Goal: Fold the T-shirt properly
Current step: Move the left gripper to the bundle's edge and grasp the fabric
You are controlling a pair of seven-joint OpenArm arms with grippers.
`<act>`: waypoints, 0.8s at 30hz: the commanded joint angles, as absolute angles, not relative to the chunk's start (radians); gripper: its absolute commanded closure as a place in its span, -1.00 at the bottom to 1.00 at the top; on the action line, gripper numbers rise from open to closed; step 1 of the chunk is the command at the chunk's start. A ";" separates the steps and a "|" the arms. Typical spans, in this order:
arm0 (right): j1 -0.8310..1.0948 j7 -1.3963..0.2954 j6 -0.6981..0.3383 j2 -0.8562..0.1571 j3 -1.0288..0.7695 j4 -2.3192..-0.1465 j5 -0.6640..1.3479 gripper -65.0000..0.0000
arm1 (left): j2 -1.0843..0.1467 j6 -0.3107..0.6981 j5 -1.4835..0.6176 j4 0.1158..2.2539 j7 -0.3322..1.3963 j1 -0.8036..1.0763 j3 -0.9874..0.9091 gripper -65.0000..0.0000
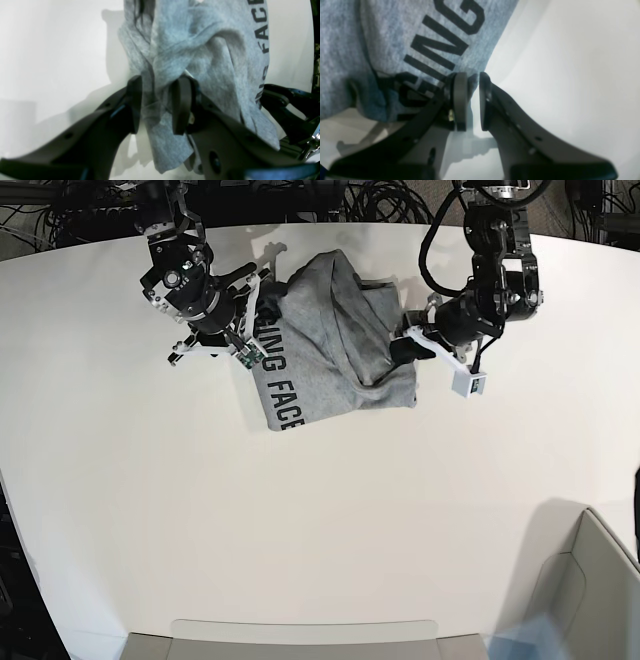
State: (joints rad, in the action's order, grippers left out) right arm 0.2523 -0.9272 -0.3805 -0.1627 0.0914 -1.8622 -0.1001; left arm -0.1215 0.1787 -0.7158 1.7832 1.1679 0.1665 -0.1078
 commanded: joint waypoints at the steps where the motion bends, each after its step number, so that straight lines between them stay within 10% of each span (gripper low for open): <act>1: 0.246 -0.912 -0.377 -0.166 0.088 -1.880 -0.091 0.71 | -0.124 0.180 -0.736 1.799 1.135 0.159 -0.111 0.36; 10: 0.246 -0.912 -0.377 -0.165 0.087 -1.882 -0.094 0.71 | -0.120 0.180 -0.734 1.755 1.087 0.101 -0.110 1.00; 24: 0.272 -0.911 -0.377 -0.166 0.087 -1.879 -0.096 0.71 | -0.182 0.176 -0.731 1.610 1.089 -0.097 -0.189 1.00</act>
